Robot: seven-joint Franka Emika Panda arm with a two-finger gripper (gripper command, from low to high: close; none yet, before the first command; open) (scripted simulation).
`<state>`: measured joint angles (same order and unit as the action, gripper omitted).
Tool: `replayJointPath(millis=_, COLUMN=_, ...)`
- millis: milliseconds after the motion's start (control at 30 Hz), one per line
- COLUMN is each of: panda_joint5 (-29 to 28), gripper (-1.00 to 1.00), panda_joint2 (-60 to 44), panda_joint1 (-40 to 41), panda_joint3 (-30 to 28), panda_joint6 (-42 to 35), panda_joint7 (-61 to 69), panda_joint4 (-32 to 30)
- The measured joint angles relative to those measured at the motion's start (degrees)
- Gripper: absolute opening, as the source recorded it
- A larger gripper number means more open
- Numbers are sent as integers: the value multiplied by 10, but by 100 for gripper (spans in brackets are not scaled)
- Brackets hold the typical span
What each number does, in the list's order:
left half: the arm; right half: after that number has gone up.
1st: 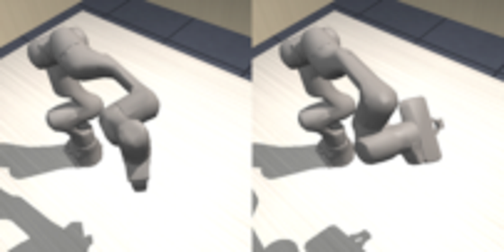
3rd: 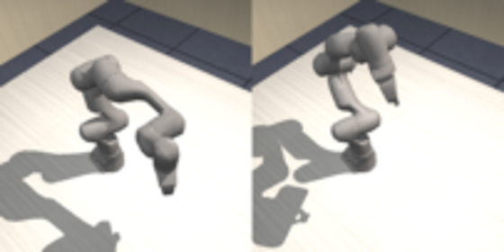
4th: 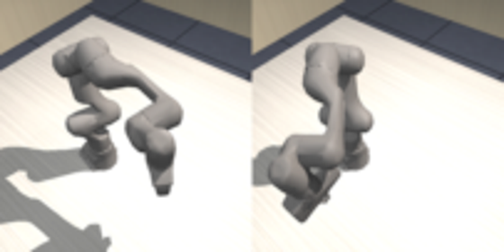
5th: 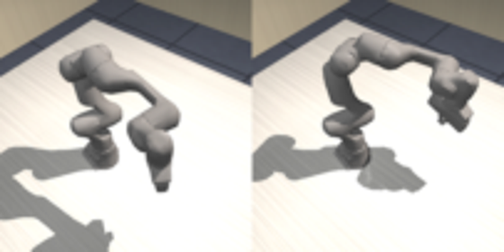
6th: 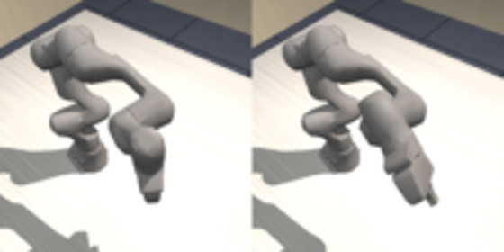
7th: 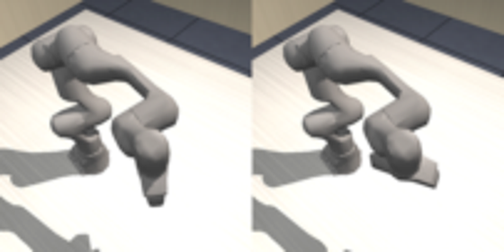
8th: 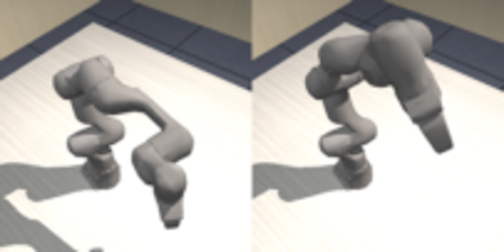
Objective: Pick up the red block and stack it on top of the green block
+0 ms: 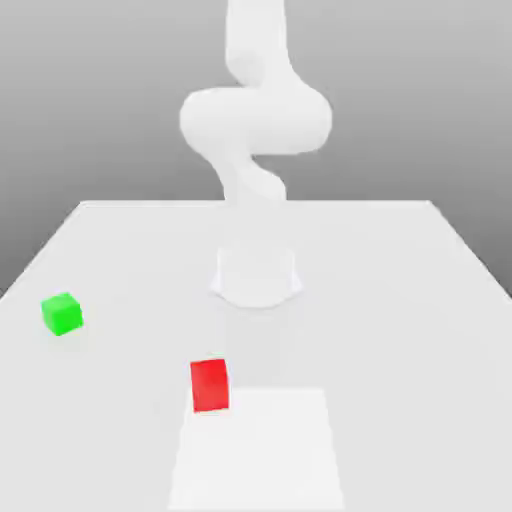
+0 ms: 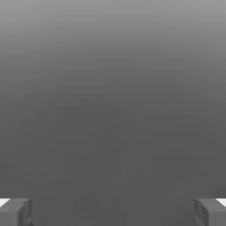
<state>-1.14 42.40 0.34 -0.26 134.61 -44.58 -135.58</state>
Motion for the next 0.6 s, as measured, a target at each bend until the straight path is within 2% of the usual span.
replayJointPath(millis=433, panda_joint5=-41, gripper=0, panda_joint2=-222, panda_joint1=24, panda_joint3=-57, panda_joint6=178, panda_joint7=105, panda_joint4=-240)
replayJointPath(millis=533, panda_joint5=-35, gripper=0, panda_joint2=-293, panda_joint1=27, panda_joint3=-78, panda_joint6=234, panda_joint7=145, panda_joint4=-299)
replayJointPath(millis=600, panda_joint5=-11, gripper=0, panda_joint2=-374, panda_joint1=25, panda_joint3=-86, panda_joint6=295, panda_joint7=180, panda_joint4=-318)
